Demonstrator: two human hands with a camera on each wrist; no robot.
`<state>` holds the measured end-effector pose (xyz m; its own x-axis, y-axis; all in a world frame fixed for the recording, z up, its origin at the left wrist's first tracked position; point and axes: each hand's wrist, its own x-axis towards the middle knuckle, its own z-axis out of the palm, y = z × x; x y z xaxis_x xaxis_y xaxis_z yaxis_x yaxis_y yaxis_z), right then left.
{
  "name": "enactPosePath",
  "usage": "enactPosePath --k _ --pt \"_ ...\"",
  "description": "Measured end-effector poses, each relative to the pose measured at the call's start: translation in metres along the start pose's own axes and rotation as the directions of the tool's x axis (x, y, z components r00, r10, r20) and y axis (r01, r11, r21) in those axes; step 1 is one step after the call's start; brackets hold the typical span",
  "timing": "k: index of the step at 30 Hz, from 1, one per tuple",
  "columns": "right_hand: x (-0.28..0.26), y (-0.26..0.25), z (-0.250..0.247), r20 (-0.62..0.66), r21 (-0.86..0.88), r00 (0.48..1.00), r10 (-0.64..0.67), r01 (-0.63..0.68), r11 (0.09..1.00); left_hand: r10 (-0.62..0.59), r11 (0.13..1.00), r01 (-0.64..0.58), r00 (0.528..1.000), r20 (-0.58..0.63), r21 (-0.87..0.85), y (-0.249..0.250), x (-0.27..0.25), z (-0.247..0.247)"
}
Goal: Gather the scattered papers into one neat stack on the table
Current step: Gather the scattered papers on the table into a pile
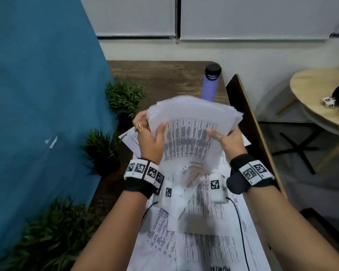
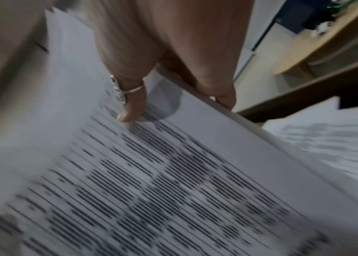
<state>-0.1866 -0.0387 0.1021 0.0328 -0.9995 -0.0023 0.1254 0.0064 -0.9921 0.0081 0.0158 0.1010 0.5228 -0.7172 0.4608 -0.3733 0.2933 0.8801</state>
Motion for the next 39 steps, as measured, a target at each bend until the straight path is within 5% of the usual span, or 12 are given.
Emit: enactPosePath --k 4,7,9,12,14,16,22,27,33,39 --pt "-0.01 0.024 0.011 -0.039 -0.1 0.997 0.069 -0.073 0.992 -0.206 0.969 0.208 0.978 -0.027 0.135 -0.033 -0.034 0.003" --pt "-0.009 0.013 0.017 -0.058 -0.118 0.998 0.001 -0.008 0.993 -0.152 0.964 0.18 0.977 -0.148 0.196 -0.026 -0.024 -0.001" --pt "-0.008 0.008 0.012 -0.073 -0.083 0.997 -0.036 0.03 0.996 -0.109 0.989 0.126 0.974 -0.197 0.077 -0.019 -0.017 -0.009" --pt "-0.012 0.021 -0.002 -0.021 -0.076 0.998 0.067 -0.068 0.995 -0.089 0.994 0.092 0.995 -0.052 0.065 -0.029 -0.026 -0.021" --pt "-0.017 0.035 -0.003 0.036 -0.168 0.982 0.187 -0.179 0.969 -0.242 0.952 0.222 0.968 0.073 0.209 -0.047 -0.041 -0.021" --pt "-0.021 0.042 0.005 0.017 -0.202 0.97 0.241 -0.233 0.951 -0.349 0.885 0.306 0.935 0.067 0.352 -0.06 -0.05 -0.016" --pt "-0.018 0.033 0.005 -0.003 -0.166 0.992 0.127 -0.125 0.978 -0.233 0.949 0.23 0.972 -0.011 0.215 -0.044 -0.035 -0.012" --pt "-0.044 0.075 -0.004 0.036 -0.279 0.93 0.367 -0.343 0.897 -0.45 0.834 0.372 0.886 0.112 0.407 -0.07 -0.073 -0.015" --pt "-0.039 0.065 -0.008 0.047 -0.225 0.954 0.296 -0.279 0.934 -0.394 0.918 0.39 0.917 0.065 0.067 -0.058 -0.062 -0.021" --pt "-0.024 0.056 -0.004 0.016 -0.282 0.969 0.246 -0.232 0.931 -0.38 0.925 0.38 0.925 0.004 0.024 -0.063 -0.045 -0.018"
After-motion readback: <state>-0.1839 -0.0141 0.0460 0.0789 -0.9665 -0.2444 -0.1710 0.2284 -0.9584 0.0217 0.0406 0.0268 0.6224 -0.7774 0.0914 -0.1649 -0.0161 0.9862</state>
